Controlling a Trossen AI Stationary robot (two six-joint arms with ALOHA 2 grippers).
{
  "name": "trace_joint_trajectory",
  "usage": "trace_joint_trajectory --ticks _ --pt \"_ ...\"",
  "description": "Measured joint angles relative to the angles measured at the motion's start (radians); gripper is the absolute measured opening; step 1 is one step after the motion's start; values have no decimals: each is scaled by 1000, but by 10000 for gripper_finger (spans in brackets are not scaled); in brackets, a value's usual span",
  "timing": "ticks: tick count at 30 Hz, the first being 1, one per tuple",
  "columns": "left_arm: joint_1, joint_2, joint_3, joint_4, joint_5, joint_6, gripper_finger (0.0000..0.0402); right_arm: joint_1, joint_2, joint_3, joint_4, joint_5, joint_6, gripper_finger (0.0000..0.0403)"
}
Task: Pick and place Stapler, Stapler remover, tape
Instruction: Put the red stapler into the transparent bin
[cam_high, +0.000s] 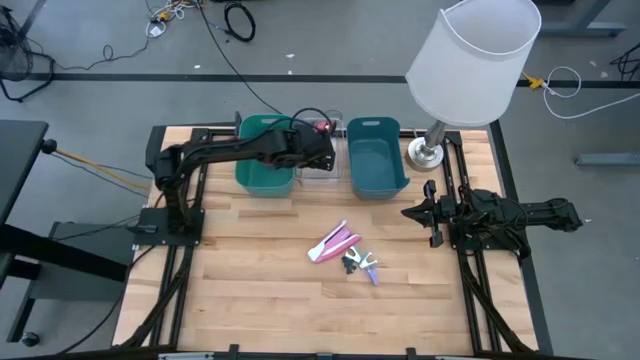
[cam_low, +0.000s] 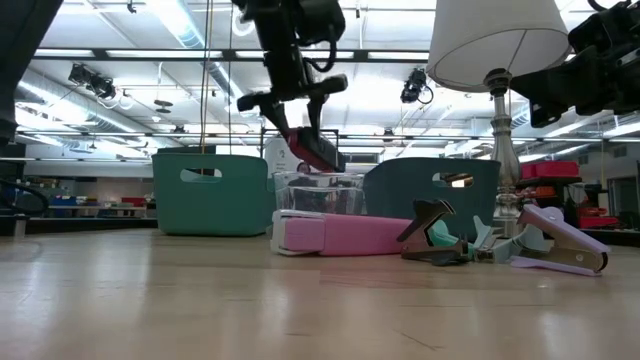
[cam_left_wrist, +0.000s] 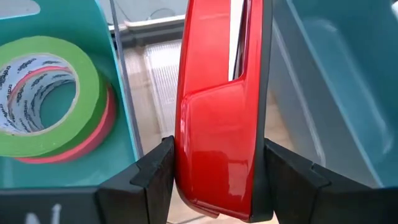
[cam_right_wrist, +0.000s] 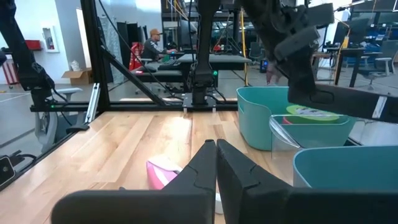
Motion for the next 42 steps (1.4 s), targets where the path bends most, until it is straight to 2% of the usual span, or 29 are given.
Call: trace_joint_trajectory --ticks 9,24,35,42 --pt "32 30 0 29 44 103 211 0 0 0 1 0 0 16" --pt "68 75 -1 40 117 126 211 0 1 0 1 0 0 16" --pt "90 107 -1 16 239 126 212 0 1 0 1 0 0 16" --pt "88 121 -1 19 248 125 213 0 1 0 1 0 0 16"
